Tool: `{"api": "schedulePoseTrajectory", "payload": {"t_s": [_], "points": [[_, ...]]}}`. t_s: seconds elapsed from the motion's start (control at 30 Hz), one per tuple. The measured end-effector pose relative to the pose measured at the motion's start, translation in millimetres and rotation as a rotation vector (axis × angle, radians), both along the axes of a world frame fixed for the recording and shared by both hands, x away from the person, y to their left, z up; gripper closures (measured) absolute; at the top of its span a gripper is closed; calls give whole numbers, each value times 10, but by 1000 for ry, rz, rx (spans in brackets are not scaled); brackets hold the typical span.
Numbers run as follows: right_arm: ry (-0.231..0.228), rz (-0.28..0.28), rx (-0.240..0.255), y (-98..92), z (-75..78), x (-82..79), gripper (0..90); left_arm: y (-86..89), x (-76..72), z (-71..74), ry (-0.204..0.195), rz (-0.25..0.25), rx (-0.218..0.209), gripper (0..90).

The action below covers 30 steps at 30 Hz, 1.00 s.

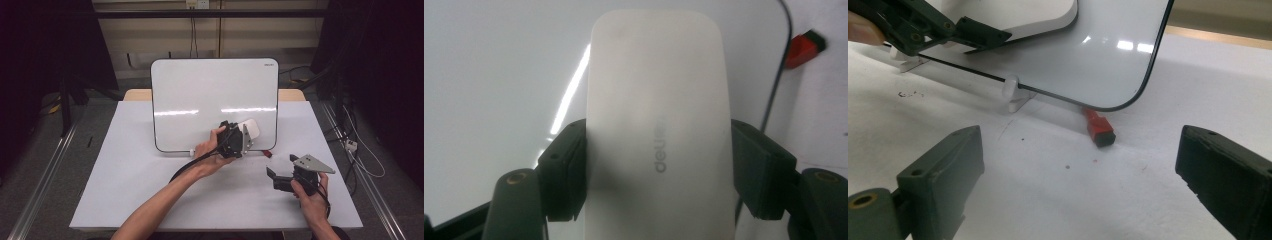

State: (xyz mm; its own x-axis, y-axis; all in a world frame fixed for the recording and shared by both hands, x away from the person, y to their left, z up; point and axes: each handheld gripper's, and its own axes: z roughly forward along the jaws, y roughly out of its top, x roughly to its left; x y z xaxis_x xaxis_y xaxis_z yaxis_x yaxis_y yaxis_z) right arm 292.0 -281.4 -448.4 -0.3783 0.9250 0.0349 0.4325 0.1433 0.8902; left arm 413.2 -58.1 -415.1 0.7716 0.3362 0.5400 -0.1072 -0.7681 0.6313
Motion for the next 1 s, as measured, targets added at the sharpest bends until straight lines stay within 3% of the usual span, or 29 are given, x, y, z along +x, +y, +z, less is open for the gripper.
{"api": "schedulePoseTrajectory", "payload": {"t_s": [0.1,0.27,0.33,0.57,1.0], "points": [[1,-3,-6,-4,-6,-4,54,66,-10,11,11,-11,-13,312],[4,-7,-5,-4,-7,7,56,108,-102,173,26,-32,-93,312],[2,-1,-1,4,-3,2,55,134,-117,204,38,-14,-101,312],[-5,-2,4,-9,6,-14,54,345,-111,198,103,48,-190,311],[-2,-3,3,-1,-2,4,54,797,-57,356,128,170,-306,311]]}}
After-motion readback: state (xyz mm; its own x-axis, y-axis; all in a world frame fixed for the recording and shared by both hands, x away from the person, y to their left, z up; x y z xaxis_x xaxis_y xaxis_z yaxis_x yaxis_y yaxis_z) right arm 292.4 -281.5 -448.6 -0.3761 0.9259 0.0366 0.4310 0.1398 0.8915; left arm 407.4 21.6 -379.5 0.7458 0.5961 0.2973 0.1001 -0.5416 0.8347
